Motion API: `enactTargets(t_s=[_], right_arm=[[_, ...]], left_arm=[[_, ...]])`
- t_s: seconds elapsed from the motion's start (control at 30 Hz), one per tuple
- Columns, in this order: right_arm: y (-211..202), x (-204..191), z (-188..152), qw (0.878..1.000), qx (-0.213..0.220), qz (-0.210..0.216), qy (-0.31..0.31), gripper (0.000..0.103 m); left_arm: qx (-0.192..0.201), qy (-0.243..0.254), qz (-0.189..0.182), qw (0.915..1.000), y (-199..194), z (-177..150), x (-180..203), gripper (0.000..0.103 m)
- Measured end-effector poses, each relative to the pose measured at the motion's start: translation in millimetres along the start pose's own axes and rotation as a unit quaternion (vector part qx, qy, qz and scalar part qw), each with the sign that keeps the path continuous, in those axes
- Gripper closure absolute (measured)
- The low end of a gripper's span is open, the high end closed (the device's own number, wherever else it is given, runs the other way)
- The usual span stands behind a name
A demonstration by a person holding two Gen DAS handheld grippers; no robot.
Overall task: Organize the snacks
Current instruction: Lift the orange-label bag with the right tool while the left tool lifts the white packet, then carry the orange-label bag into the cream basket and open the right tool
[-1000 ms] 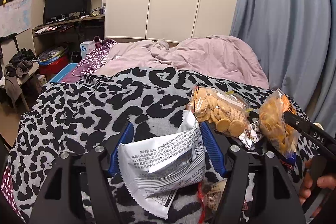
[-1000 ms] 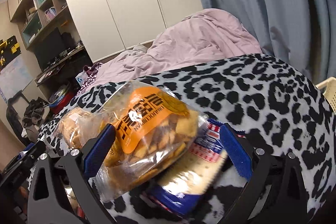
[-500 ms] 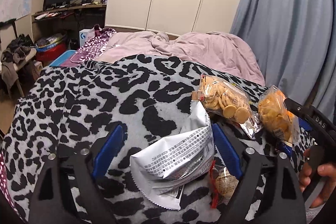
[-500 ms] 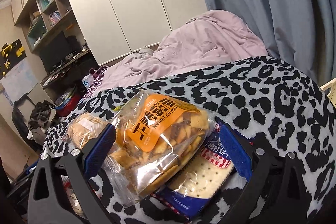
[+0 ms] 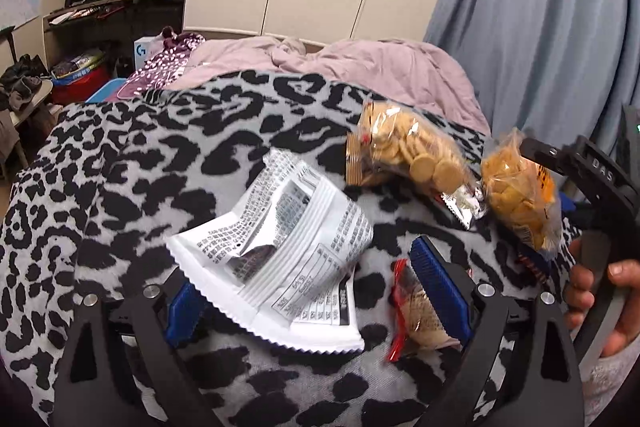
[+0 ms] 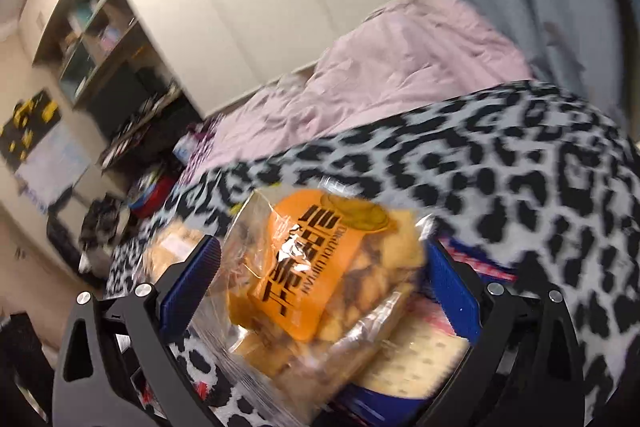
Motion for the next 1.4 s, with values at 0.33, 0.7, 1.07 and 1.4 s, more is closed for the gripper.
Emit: enactTargets(t_s=[0.33, 0.7, 1.07, 1.4], right_arm=[[17, -7, 10, 1.000, -0.015, -0.001, -0.004, 0.002], [30, -14, 15, 0.996, -0.064, 0.031, -0.053, 0.002], [10, -20, 3, 0.995, -0.029, 0.060, -0.077, 0.034], [-42, -18, -1, 0.995, 0.025, 0.076, -0.067, 0.035]], left_arm=[[0.006, -0.007, 0.021, 0.9997, 9, 7, -11, 0.036], [0.013, 0.000, 0.004, 0.9999, 5, 13, -6, 0.048], [0.055, 0.010, -0.006, 0.9984, -31, 27, 7, 0.050], [0.070, 0.030, -0.013, 0.9970, -47, 33, 30, 0.050]])
Point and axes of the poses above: each gripper's, at about its wrist camera, not at the fingertips, and y roughly the way its jaws point, x to its right, z to its top, the point moved 10 cm from there along y, roughly the way its jaws point, and after that the axes turned 12 degrees about -x, right-handed, at the moved point
